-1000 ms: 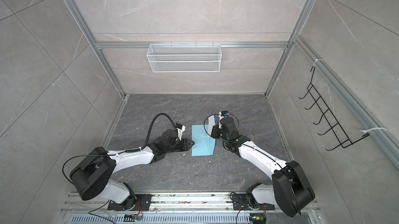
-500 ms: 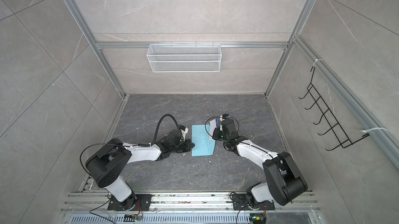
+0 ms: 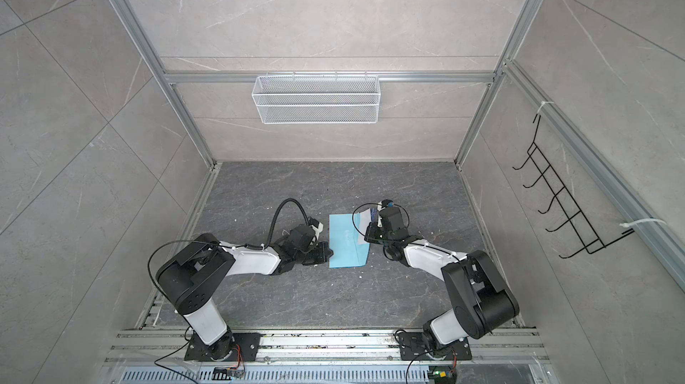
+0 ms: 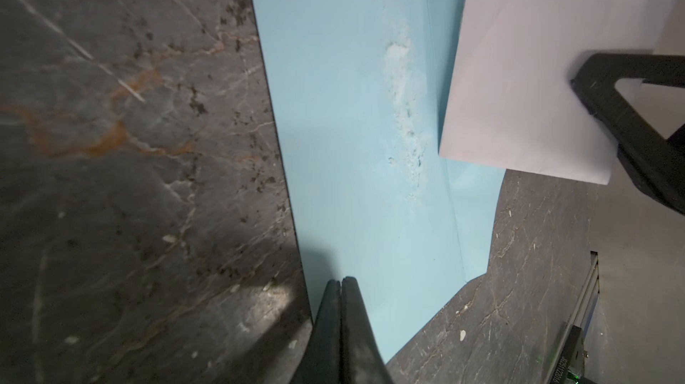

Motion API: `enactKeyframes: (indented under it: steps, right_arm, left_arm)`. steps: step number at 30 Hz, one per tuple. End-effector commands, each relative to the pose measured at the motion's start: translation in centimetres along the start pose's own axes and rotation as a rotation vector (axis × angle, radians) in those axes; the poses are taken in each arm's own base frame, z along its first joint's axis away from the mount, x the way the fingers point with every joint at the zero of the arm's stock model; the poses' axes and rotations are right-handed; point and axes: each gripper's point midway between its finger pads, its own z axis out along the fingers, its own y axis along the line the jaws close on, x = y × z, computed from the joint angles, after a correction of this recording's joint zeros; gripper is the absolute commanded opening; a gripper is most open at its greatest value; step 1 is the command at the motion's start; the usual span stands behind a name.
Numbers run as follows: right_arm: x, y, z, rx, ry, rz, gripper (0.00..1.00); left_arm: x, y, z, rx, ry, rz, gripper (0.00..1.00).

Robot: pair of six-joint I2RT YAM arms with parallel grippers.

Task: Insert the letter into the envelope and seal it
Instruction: 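Insert the folded sheet into the envelope opening with the right gripper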

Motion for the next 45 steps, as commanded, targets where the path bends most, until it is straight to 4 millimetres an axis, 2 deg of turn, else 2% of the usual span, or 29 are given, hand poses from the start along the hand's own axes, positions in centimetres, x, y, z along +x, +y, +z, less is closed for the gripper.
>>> enactKeyframes:
  steps: [1,19,45]
  right_arm:
    - [0.4,-0.2,0.4,-0.011,0.005,0.020,0.00]
    - [1.5,-0.7,0.6,-0.002,0.039,0.022,0.00]
    - [1.9,-1.2,0.1,0.041,0.078,-0.007,0.00]
  left_arm:
    - [-0.7,-0.3,0.2,-0.005,-0.020,-0.003,0.00]
    - [-0.1,0.3,0.7,-0.026,-0.018,-0.009,0.00]
    - [-0.2,0.2,0.6,-0.034,-0.032,-0.004,0.00]
